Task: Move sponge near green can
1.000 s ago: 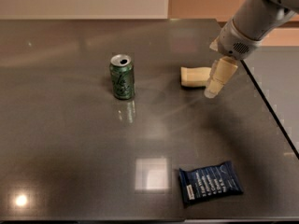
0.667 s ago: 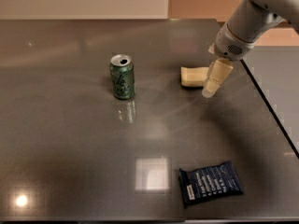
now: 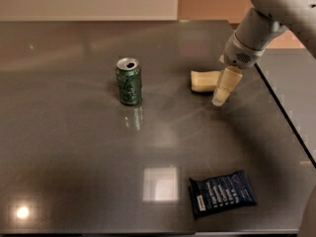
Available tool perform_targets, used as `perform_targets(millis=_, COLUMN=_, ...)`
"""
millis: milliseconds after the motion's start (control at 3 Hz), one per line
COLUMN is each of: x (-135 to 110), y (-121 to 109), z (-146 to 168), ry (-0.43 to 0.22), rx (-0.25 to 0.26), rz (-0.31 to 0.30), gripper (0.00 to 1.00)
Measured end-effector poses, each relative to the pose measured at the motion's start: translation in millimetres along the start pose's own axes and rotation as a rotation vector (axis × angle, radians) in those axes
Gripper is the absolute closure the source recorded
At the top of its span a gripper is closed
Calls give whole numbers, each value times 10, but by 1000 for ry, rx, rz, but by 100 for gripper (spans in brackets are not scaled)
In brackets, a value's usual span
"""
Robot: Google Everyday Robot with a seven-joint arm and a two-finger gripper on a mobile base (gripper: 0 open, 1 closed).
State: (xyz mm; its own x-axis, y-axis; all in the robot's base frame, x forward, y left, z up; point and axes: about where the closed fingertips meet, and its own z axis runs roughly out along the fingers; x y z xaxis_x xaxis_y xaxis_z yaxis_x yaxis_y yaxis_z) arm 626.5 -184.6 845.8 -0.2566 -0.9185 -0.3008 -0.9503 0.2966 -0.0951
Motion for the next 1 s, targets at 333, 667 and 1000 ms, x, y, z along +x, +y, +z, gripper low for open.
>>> perform_targets(millis=333, x=21, y=-24, z=98, ry=15, rx=-18, rz=7, gripper=9)
perform_targets(millis=667, x=36, y=-30, z=168, ry=24, rx=-34, rz=13, gripper=26)
perform_targets(millis=1000, x=27, y=-30, z=185, ry=23, rx=-46, rz=15, gripper=50)
